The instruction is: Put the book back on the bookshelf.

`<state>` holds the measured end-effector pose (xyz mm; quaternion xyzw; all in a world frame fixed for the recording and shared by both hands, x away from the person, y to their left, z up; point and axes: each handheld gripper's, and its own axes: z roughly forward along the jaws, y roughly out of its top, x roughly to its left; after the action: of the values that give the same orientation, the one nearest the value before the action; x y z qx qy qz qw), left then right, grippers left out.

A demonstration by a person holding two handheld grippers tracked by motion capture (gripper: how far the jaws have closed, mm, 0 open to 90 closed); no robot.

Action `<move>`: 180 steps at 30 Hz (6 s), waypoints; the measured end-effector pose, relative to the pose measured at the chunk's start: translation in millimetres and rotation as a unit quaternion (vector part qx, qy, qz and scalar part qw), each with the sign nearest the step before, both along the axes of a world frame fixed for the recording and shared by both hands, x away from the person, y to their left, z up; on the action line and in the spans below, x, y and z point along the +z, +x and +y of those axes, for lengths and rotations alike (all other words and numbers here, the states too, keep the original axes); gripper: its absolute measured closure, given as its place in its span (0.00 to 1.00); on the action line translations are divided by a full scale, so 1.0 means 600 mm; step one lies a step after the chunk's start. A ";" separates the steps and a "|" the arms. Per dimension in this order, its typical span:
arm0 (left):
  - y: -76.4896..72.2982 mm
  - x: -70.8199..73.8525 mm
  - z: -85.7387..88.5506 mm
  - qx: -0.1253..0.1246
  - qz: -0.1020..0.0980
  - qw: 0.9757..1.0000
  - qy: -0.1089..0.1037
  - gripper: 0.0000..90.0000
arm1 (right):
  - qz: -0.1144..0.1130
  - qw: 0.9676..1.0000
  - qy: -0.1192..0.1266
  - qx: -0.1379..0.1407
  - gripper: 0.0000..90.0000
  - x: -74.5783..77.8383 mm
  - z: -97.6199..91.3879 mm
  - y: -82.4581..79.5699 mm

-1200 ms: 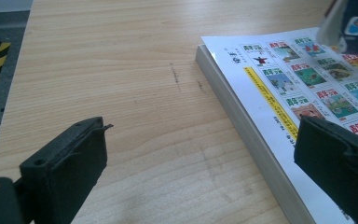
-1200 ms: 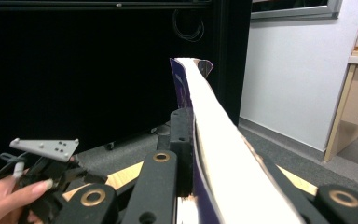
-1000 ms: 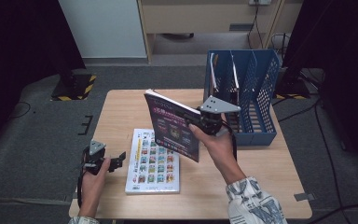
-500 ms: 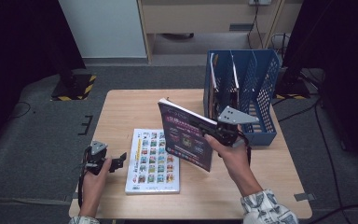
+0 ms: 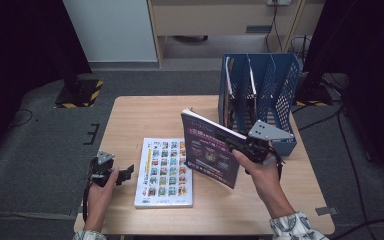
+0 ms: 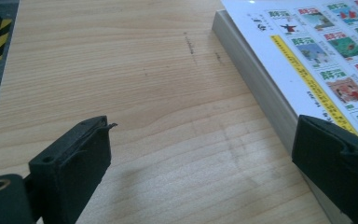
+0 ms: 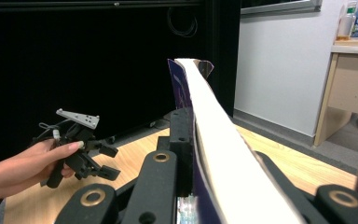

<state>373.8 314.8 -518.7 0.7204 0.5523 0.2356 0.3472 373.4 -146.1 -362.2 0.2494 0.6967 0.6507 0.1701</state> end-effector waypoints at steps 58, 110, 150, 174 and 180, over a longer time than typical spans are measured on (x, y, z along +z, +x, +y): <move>0.007 -0.028 -0.002 -0.005 0.038 0.999 0.037 0.03 | -0.004 0.998 -0.001 -0.063 0.92 0.012 -0.143 -0.057; 0.006 -0.029 -0.004 -0.008 0.036 0.999 0.037 0.03 | -0.010 0.978 0.000 -0.207 0.92 0.139 -0.259 -0.039; 0.007 -0.030 -0.010 -0.016 0.034 0.999 0.038 0.02 | -0.010 0.942 -0.059 -0.330 0.92 0.141 -0.203 0.108; 0.007 -0.030 -0.012 -0.019 0.034 0.999 0.038 0.02 | 0.008 0.937 -0.041 -0.348 0.92 0.125 -0.157 0.162; 0.007 -0.030 -0.012 -0.019 0.034 0.999 0.038 0.02 | 0.011 0.937 -0.034 -0.347 0.92 0.121 -0.158 0.162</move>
<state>378.3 307.7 -536.5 0.7510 0.5404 0.2250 0.3056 470.5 -241.0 -289.8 0.4768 0.5907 0.5240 0.3862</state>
